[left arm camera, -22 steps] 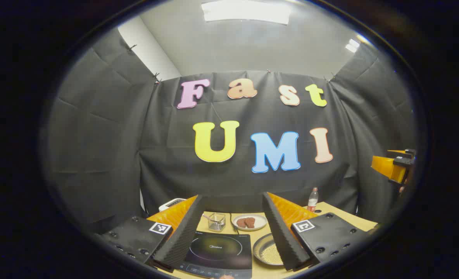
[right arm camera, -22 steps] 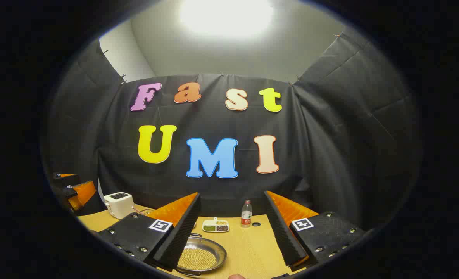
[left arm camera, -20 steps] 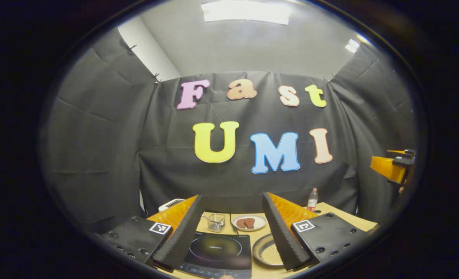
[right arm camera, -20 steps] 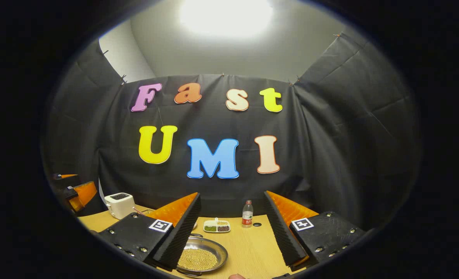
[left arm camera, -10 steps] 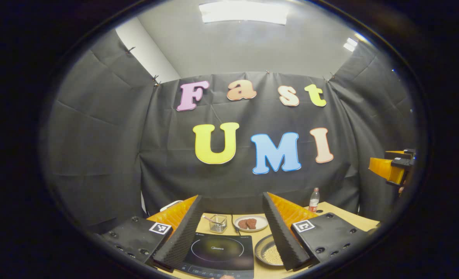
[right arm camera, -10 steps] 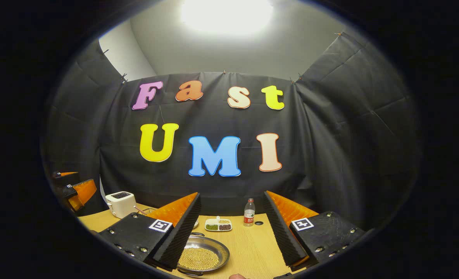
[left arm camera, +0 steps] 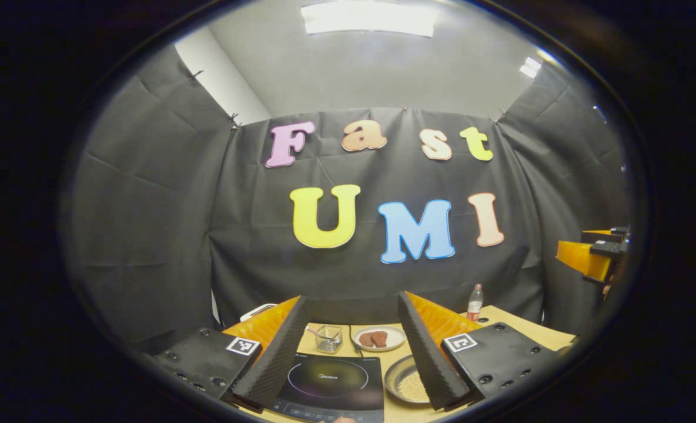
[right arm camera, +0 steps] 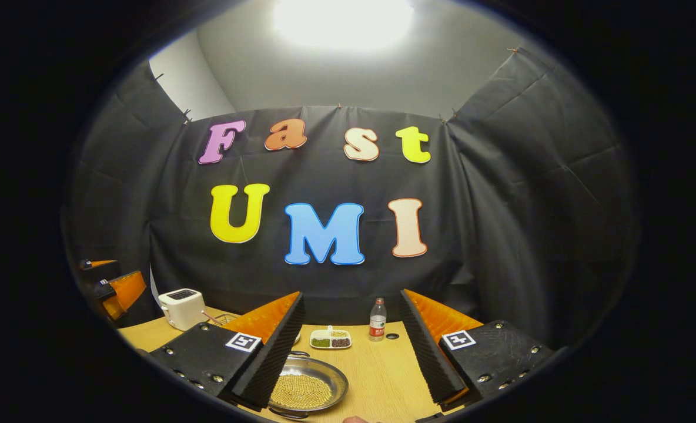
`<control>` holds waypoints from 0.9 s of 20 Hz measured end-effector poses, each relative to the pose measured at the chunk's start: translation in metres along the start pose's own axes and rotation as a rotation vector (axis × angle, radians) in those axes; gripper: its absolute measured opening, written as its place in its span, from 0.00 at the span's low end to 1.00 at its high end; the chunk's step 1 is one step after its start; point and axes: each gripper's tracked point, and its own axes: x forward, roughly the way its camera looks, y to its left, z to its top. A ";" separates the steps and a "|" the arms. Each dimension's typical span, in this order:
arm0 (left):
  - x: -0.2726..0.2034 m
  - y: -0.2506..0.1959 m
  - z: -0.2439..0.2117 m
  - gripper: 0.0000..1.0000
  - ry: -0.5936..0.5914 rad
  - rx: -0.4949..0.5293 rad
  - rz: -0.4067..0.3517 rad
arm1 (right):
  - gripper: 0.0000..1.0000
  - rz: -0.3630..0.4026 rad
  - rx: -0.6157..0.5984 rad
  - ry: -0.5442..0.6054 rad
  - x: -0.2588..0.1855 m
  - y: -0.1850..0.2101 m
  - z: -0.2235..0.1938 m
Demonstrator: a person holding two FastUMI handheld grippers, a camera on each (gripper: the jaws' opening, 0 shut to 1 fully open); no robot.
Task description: First push the handle of the pot to place it horizontally, then grasp the pot with both hands and set it on the induction cooktop.
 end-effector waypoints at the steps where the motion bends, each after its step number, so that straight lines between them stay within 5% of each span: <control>1: 0.001 0.000 0.001 0.98 -0.001 0.000 0.001 | 0.96 0.003 -0.001 0.003 0.001 0.001 0.000; 7: 0.001 0.002 0.000 1.00 0.003 -0.004 0.008 | 0.96 0.014 0.004 0.020 0.002 0.002 -0.004; 11: 0.000 0.000 0.002 0.98 0.003 -0.005 0.011 | 0.70 0.006 0.003 0.031 0.001 -0.002 -0.006; 13: -0.001 0.000 0.002 1.00 0.001 -0.004 0.013 | 0.68 0.001 0.000 0.033 0.000 -0.003 -0.007; 15: -0.004 -0.001 0.005 0.98 -0.005 -0.001 0.018 | 0.41 0.001 0.007 0.027 0.000 -0.006 -0.005; 17: -0.004 -0.002 0.007 0.98 -0.009 -0.001 0.020 | 0.38 -0.017 0.005 0.032 0.000 -0.005 -0.008; 18: -0.005 -0.002 0.008 0.98 -0.012 0.001 0.021 | 0.24 -0.014 0.010 0.025 0.001 -0.010 -0.006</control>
